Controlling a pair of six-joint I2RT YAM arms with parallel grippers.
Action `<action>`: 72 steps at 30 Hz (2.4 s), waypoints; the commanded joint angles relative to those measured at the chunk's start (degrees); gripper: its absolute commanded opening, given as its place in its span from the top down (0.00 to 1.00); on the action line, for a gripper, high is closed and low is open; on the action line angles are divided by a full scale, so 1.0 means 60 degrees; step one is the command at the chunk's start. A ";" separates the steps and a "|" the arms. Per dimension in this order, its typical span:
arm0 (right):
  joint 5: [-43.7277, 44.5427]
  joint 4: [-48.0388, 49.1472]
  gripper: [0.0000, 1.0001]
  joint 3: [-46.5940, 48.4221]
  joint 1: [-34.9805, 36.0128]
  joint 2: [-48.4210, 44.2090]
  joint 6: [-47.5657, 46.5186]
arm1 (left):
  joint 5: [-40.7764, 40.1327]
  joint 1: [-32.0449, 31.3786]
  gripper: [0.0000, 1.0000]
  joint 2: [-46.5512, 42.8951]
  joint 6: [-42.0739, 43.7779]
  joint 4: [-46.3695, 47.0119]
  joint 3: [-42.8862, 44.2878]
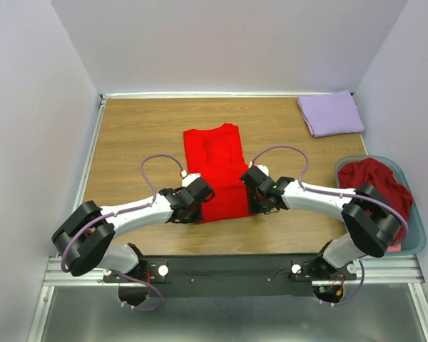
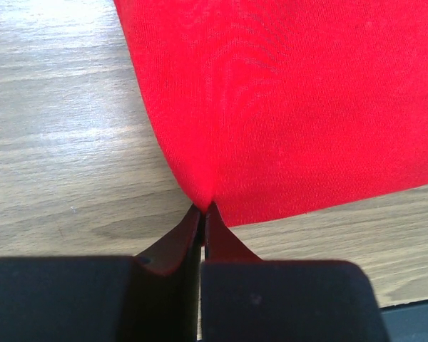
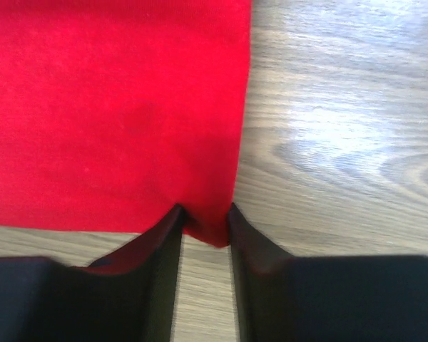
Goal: Fold and stack the t-shirts
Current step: Fold the tshirt
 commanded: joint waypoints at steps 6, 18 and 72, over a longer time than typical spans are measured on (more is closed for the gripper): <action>0.0114 -0.1181 0.95 -0.0899 0.0076 0.0582 0.0244 | -0.0382 -0.0046 1.00 -0.0076 -0.0094 -0.0575 -0.0181; -0.1290 -0.5309 1.00 -0.0359 0.1189 -0.2741 0.1429 | 0.0949 -0.1670 1.00 -0.3133 -0.1920 -0.3445 0.0477; -0.1057 -0.6251 1.00 0.6162 -0.1826 -0.0020 -0.3125 | 0.0248 0.1973 1.00 -0.2905 0.1897 -0.1880 0.2353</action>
